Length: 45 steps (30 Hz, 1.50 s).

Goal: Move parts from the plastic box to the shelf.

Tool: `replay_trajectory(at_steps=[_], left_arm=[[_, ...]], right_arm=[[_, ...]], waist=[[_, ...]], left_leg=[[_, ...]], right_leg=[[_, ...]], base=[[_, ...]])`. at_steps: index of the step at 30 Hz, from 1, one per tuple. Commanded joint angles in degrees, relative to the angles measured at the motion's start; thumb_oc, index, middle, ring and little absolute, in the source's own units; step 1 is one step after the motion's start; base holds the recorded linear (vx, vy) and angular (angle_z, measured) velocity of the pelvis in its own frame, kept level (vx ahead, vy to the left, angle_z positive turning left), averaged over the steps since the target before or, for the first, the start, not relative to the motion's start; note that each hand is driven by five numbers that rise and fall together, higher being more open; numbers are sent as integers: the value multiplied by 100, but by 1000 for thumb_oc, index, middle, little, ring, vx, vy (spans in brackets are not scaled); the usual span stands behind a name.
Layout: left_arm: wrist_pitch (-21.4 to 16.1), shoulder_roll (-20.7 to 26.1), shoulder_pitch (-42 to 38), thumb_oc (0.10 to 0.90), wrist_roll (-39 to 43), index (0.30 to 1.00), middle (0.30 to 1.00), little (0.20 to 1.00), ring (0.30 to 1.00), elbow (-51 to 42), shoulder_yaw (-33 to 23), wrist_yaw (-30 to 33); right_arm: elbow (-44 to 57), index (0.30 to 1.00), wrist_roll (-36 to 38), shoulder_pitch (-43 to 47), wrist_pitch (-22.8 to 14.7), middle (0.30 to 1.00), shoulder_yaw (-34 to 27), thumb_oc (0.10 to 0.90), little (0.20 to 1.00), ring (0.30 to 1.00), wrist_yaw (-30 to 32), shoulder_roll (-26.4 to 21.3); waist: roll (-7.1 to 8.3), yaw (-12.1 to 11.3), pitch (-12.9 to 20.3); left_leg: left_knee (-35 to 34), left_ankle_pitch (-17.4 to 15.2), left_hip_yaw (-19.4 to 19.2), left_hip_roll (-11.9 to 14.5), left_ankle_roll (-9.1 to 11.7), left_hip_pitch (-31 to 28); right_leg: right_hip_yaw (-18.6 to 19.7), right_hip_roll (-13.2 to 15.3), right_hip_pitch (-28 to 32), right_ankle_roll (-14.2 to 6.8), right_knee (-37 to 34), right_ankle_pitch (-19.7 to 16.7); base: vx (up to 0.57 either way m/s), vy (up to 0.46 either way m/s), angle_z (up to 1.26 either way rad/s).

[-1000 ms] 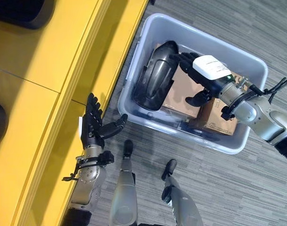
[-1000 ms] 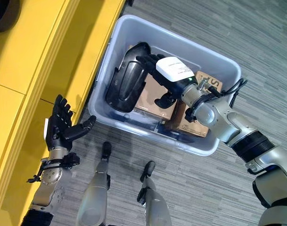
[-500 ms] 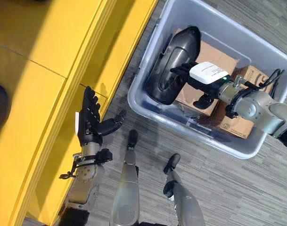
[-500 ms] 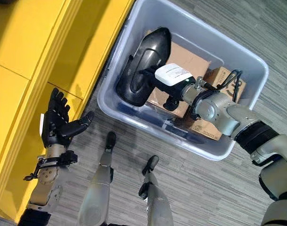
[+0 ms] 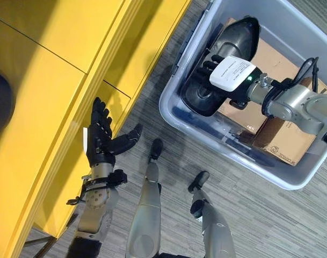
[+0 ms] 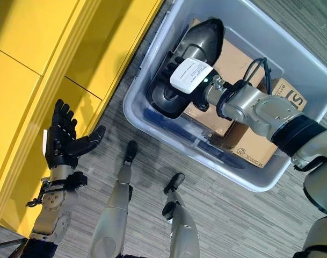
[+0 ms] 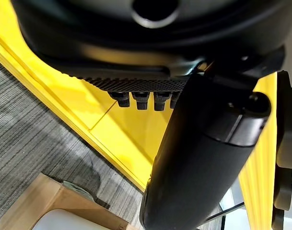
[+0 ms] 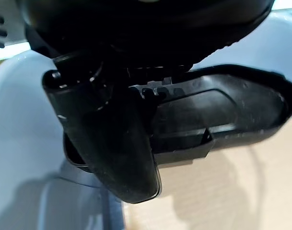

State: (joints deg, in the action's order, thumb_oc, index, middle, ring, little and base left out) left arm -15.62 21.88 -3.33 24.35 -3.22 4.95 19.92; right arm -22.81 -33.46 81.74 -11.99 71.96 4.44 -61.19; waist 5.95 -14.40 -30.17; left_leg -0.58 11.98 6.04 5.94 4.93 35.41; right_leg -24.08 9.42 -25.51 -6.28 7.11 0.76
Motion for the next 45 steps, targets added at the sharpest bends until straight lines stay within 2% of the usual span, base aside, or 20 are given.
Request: replay_trajectory(at_steps=[1,4,5,7,11,16,17,19,20,21,22,25,26,30,38,39,44,45], left_arm=[[-639,247,94,900,-186,1000,1000,1000,1000,-771,-134,122],[-685,336,97,900,-162,1000,1000,1000,1000,-705,-131,132],[-685,360,118,900,-158,1000,1000,1000,1000,-684,-106,137],[-693,474,161,900,-166,1000,1000,1000,1000,-677,-108,138],[-739,548,205,900,-159,1000,1000,1000,1000,-695,-108,154],[-834,623,150,900,-128,1000,1000,1000,1000,-759,-77,207],[-868,625,131,900,-162,1000,1000,1000,1000,-777,-74,245],[-913,554,33,900,-150,1000,1000,1000,1000,-819,-9,284],[-913,554,23,900,-151,1000,1000,1000,1000,-816,-5,285],[-934,513,-12,900,-165,1000,1000,1000,1000,-814,-5,319],[-934,500,-11,900,-169,1000,1000,1000,1000,-814,1,320],[-947,434,-34,900,-157,1000,1000,1000,1000,-801,14,325],[-962,355,-52,900,-131,1000,1000,1000,1000,-773,24,330],[-976,296,-121,900,-104,1000,1000,1000,1000,-716,51,353],[-908,351,-145,900,25,1000,1000,1000,1000,-620,120,186],[-873,410,-134,900,11,1000,1000,1000,1000,-598,86,150],[-773,433,-94,900,3,1000,1000,1000,1000,-584,46,38],[-747,452,-99,900,7,1000,1000,1000,1000,-581,22,11]], right_arm=[[68,1000,-250,1030,44,1000,515,900,1000,1000,398,-554],[-254,1000,-544,1274,102,1000,825,900,1000,1000,464,-481],[-331,1000,-588,1246,112,1000,825,900,1000,1000,468,-464],[-522,1000,-740,1224,143,1000,825,900,1000,1000,487,-495],[-777,1000,-819,1208,212,1000,825,900,1000,1000,550,-542],[-1303,1000,-790,1232,315,1000,825,900,1000,1000,697,-376],[-1493,1000,-799,1225,338,1000,825,900,1000,1000,748,-275],[-1825,1000,-785,1167,390,1000,825,900,1000,1000,823,-117],[-1844,1000,-789,1169,386,1000,825,900,1000,1000,834,-112],[-1973,1000,-797,1113,402,1000,825,900,1000,1000,805,-57],[-2023,300,-832,1076,409,300,825,400,300,300,790,-21],[-2076,300,-830,1004,403,300,825,400,300,300,762,66],[-2082,300,-791,940,380,300,825,400,300,300,696,141],[-1986,300,-832,860,367,300,819,400,300,300,752,199],[-913,300,-730,526,154,300,618,400,300,300,755,-103],[-535,300,-752,462,89,300,572,400,300,300,747,-307],[102,300,-691,194,-19,300,315,400,300,300,756,-692],[243,300,-676,124,-36,300,212,400,300,300,735,-786]], waist=[[37,-53,38],[117,-63,38],[164,-51,38],[235,-78,38],[213,-66,38],[144,-73,38],[114,-94,38],[-69,-118,38],[-72,-111,38],[-188,-118,38],[-237,-127,38],[-317,-134,38],[-394,-128,38],[-453,-126,38],[-357,-101,38],[-307,-92,38],[-217,-69,38],[-230,-84,38]], left_leg=[[-318,61,-525,275,231,-171],[-303,27,-497,256,208,-20],[-321,-94,-455,244,253,-96],[-284,-115,-446,225,246,32],[-190,-154,-429,188,231,274],[91,-311,-382,114,123,684],[321,-422,-339,84,81,884],[682,-559,-244,-7,28,1227],[710,-570,-234,-16,26,1253],[771,-595,-188,-72,1,1352],[793,-597,-172,-84,-4,1394],[815,-599,-138,-118,-22,1430],[816,-595,-123,-128,-38,1426],[749,-557,-130,-145,-45,1295],[436,-418,-223,-121,-7,492],[317,-374,-243,-104,20,212],[116,-316,-319,-70,78,-378],[98,-194,-382,-40,48,-447]], right_leg=[[-22,42,498,-123,416,416],[-35,28,358,-135,451,429],[51,30,418,-169,474,541],[34,30,313,-165,515,575],[24,56,78,-168,630,624],[79,135,-379,-185,1044,700],[83,188,-572,-203,1289,727],[86,304,-865,-217,1693,849],[79,317,-884,-218,1725,865],[65,355,-983,-235,1870,915],[57,382,-1033,-237,1935,939],[66,411,-1084,-230,2019,979],[58,431,-1090,-231,2075,997],[34,437,-961,-233,2020,993],[-18,344,-180,-167,1626,935],[-41,310,89,-155,1466,899],[-73,254,725,-149,1029,812],[-174,243,831,-115,886,665]], base=[[31,-18,6],[61,-31,6],[98,-61,3],[69,-43,3],[40,-25,0],[23,-18,1],[28,-42,5],[28,-39,9],[19,-16,17],[18,-11,12],[27,-17,8],[13,4,9],[2,3,9],[-13,13,5],[-38,21,5],[-41,29,9],[-51,33,1],[-110,60,-13]])
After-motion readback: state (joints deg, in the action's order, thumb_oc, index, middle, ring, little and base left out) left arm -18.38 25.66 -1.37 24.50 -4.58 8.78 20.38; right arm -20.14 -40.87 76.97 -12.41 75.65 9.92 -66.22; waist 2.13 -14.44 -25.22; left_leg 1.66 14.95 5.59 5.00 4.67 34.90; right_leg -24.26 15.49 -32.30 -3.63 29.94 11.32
